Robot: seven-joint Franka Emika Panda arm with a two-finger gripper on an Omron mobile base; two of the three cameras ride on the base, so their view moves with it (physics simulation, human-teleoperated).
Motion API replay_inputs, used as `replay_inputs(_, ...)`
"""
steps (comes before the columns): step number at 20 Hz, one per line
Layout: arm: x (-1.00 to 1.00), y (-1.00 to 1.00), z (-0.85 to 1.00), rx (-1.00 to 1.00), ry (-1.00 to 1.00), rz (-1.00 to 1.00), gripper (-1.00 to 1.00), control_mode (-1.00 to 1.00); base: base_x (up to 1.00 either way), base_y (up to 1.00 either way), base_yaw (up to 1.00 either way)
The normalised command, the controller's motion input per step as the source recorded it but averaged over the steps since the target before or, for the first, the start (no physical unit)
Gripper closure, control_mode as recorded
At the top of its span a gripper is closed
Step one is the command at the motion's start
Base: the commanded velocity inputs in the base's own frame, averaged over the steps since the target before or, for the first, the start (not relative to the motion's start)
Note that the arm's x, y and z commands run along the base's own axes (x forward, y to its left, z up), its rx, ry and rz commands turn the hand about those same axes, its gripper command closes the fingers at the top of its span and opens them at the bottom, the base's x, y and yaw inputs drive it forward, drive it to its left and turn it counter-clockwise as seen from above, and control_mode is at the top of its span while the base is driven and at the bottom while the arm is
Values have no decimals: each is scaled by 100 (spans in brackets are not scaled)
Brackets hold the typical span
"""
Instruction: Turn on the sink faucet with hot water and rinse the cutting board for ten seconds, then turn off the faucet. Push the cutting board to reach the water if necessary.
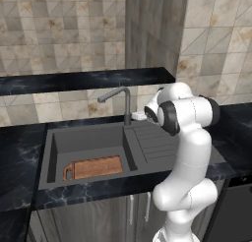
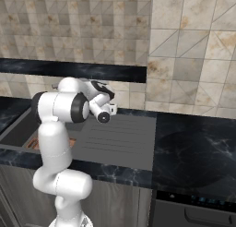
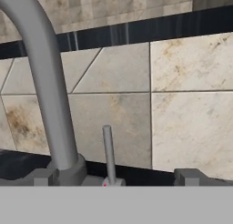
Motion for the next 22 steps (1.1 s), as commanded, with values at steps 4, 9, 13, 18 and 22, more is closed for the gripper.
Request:
replay_inputs(4,9,0,0,0,0,-6,-100,-100,0,0,0)
replay_inputs(9,11,0,0,0,0,-5,-100,-100,0,0,0)
replay_inputs(13,11,0,0,0,0,-4,-100,-100,0,0,0)
replay_inputs(18,12,0,0,0,0,-3,-100,-100,0,0,0)
replay_inputs(22,17,0,0,0,0,-3,-100,-100,0,0,0)
